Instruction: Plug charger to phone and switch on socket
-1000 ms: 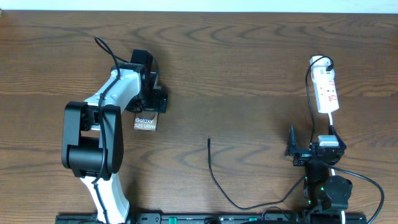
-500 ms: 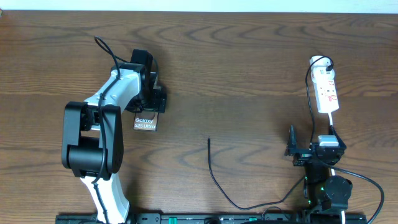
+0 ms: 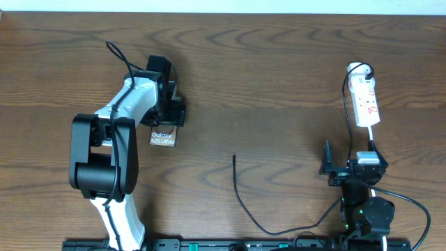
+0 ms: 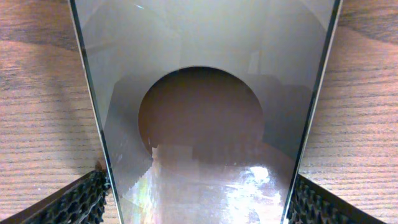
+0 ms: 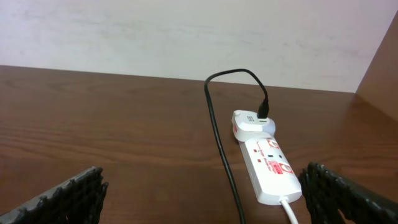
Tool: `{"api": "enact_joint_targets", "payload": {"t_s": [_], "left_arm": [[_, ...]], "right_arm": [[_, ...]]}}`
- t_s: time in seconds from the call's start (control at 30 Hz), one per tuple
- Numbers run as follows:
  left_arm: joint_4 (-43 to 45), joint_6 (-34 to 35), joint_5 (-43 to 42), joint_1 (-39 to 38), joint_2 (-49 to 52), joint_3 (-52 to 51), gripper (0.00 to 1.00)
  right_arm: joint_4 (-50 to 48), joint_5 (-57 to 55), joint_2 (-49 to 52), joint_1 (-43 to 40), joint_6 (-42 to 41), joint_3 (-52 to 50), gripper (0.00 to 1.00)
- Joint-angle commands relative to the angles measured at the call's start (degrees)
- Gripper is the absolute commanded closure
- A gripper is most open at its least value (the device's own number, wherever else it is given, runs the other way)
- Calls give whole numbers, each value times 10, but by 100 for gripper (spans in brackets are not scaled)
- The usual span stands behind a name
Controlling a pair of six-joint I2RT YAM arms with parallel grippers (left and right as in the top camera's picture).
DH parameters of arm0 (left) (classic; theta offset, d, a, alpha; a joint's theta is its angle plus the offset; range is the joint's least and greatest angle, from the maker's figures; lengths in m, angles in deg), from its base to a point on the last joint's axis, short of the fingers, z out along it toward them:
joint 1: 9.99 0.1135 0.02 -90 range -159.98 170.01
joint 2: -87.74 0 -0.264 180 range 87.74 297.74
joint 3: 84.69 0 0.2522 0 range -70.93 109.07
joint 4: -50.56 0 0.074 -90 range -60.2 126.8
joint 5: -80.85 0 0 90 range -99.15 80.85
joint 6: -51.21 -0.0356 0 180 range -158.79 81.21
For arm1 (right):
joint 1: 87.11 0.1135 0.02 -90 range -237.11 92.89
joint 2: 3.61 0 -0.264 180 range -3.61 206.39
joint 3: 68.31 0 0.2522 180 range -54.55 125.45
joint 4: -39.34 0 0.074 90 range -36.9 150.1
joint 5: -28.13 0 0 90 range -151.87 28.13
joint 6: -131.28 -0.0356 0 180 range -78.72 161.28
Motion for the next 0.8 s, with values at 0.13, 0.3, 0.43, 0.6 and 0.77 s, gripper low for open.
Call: {"api": "enact_joint_targets", "payload": {"t_s": [0.13, 0.3, 0.43, 0.6, 0.77], "left_arm": [[-3, -6, 4, 1, -1, -11, 16], [-6, -6, 4, 1, -1, -11, 16], [-8, -6, 4, 1, -1, -11, 16], [-8, -6, 4, 1, -1, -11, 17], [-8, -6, 4, 1, -1, -11, 21]], "right_arm": [[3, -1, -4, 2, 5, -1, 1], [3, -1, -4, 2, 6, -1, 1], [3, -1, -4, 2, 5, -1, 1], [3, -2, -4, 2, 5, -1, 1], [3, -1, -4, 2, 6, -1, 1]]}}
